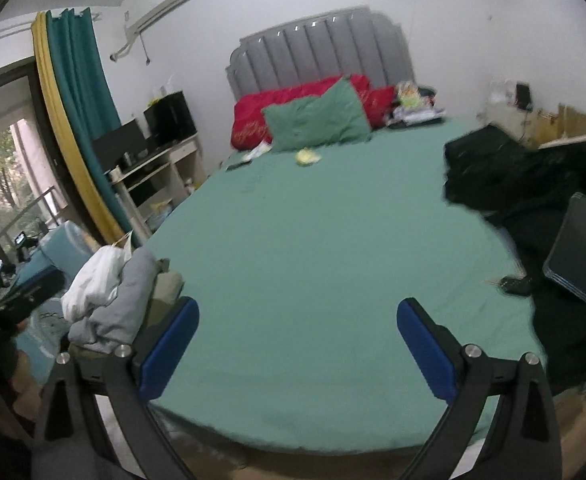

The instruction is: Fold large clothes

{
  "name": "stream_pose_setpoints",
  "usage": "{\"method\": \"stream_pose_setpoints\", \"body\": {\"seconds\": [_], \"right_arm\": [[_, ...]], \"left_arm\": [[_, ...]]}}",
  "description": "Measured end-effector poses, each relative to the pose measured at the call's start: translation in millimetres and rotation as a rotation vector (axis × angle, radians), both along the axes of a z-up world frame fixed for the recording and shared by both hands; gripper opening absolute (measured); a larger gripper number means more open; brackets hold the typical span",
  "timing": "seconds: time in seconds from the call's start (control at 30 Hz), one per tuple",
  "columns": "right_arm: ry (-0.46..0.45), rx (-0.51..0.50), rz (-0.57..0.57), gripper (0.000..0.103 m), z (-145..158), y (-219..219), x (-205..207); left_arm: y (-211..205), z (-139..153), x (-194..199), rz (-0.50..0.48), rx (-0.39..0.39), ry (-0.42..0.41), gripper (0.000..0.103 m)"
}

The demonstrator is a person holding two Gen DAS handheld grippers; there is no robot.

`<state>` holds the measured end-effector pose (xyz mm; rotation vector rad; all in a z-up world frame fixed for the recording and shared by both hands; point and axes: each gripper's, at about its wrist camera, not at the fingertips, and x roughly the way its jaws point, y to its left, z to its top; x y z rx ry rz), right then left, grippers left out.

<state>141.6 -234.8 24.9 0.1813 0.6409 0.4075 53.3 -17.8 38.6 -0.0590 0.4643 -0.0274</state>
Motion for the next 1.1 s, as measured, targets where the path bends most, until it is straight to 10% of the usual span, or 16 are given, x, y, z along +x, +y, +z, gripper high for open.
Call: {"method": "stream_pose_setpoints", "body": {"seconds": [0.5, 1.1], "right_arm": [[-0.220, 0.001, 0.005, 0.102, 75, -12, -48], [-0.241, -0.035, 0.043, 0.102, 60, 26, -54]], "left_arm": [[-7, 54, -48, 0.087, 0.041, -0.218, 0.103], [23, 22, -45, 0.114, 0.006, -0.131, 0.103]]}}
